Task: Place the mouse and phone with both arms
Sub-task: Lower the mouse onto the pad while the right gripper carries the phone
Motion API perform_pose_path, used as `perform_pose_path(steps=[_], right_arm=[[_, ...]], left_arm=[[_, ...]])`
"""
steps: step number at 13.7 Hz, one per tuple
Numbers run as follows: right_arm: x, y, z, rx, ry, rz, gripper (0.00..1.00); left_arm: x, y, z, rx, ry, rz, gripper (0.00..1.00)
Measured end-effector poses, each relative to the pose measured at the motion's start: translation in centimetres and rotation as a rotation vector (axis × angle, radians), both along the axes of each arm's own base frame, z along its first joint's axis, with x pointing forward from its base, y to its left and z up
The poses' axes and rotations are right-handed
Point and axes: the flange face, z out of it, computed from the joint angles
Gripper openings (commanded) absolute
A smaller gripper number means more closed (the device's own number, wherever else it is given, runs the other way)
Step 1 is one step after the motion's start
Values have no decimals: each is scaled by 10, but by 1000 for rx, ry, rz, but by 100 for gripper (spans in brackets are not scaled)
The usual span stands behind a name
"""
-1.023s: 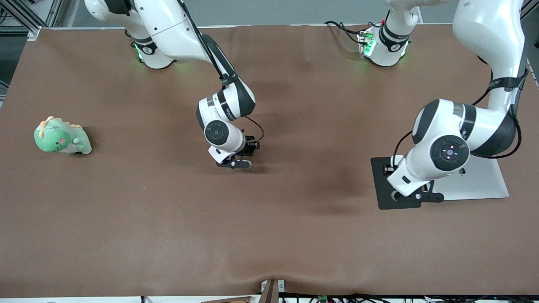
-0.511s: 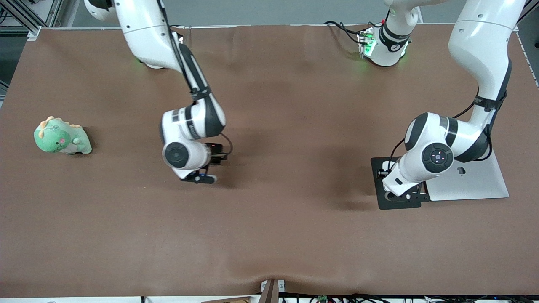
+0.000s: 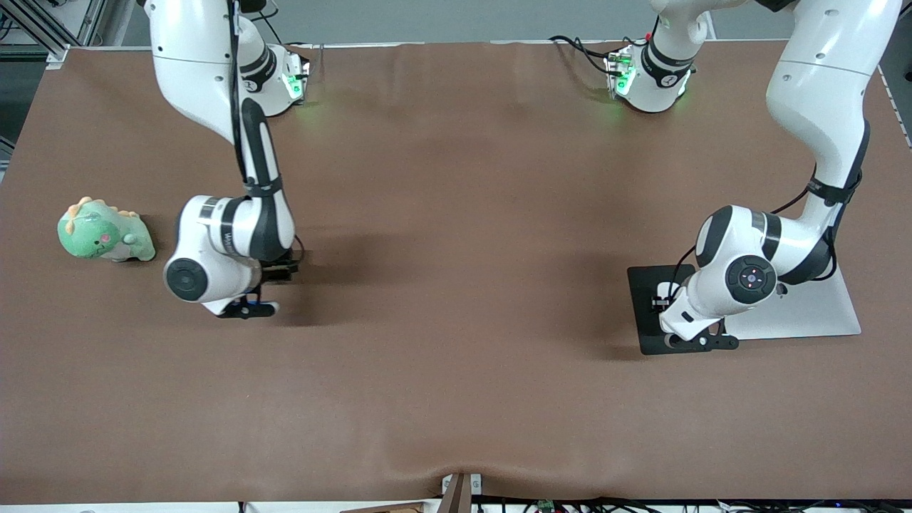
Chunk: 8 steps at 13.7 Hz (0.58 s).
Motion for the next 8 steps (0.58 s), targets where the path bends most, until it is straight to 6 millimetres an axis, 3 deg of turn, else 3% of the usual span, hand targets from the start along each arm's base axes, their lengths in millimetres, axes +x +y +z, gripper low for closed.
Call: perform_pose_path(steps=[5, 6, 7, 8], right_arm=[[-16, -89, -16, 2, -37, 41, 0], [-18, -106, -18, 12, -36, 46, 0], [-19, -121, -18, 23, -34, 50, 0], [-21, -135, -18, 34, -34, 53, 0]], left_arm=[[13, 9, -15, 8, -31, -15, 0], [16, 9, -16, 10, -35, -18, 7], [18, 10, -17, 10, -37, -17, 45], [20, 10, -20, 8, -37, -16, 99]])
